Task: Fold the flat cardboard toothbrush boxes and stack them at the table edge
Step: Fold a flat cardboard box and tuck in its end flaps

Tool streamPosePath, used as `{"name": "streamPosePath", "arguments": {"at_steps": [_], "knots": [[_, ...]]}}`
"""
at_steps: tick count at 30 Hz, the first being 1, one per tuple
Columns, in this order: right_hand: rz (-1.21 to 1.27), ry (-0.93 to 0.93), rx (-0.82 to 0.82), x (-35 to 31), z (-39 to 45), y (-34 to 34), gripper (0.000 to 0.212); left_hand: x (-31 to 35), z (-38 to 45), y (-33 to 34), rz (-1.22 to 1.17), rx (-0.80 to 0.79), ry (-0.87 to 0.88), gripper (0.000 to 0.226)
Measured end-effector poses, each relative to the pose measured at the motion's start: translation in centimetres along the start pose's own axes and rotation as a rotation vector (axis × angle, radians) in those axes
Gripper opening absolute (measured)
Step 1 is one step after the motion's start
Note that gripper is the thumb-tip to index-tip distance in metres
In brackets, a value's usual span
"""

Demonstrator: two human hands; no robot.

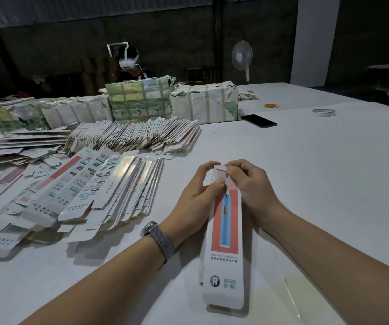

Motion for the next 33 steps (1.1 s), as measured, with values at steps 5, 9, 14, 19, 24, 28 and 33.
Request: {"name": "streamPosePath", "arguments": {"at_steps": [5,9,14,19,24,28,33], "knots": [[-0.023,0.001,0.013,-0.21,-0.02,-0.42,0.023,-0.31,0.25,0.08,0.024,-0.002,-0.010,0.033],[-0.017,0.016,0.020,-0.19,-0.12,-0.56,0.024,-0.54,0.38,0.15,0.053,-0.012,-0.024,0.047],[0.005,0.037,0.016,-0.40,-0.17,-0.65,0.024,-0.50,0.43,0.12,0.048,-0.019,-0.032,0.054],[-0.001,0.014,0.030,-0.40,-0.19,-0.65,0.022,-0.45,0.45,0.17,0.039,-0.008,-0.039,0.052],[0.044,0.041,0.036,-0.39,-0.28,-0.81,0.024,-0.45,0.48,0.16,0.071,-0.023,-0.036,0.054],[0.082,0.074,0.031,-0.34,-0.23,-0.82,0.026,-0.60,0.51,0.10,0.089,-0.025,-0.035,0.058],[0.024,0.050,0.031,-0.28,-0.12,-0.75,0.023,-0.85,0.62,0.01,0.094,-0.015,-0.051,0.060]]}}
Point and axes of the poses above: each hand's wrist, its own z-axis towards the middle knuckle, its own y-axis out of the palm, x = y × z, the point moved 2 cm from there along z, towards the middle knuckle, and after that the axes turned 7 degrees about x, right-handed, at the moved point
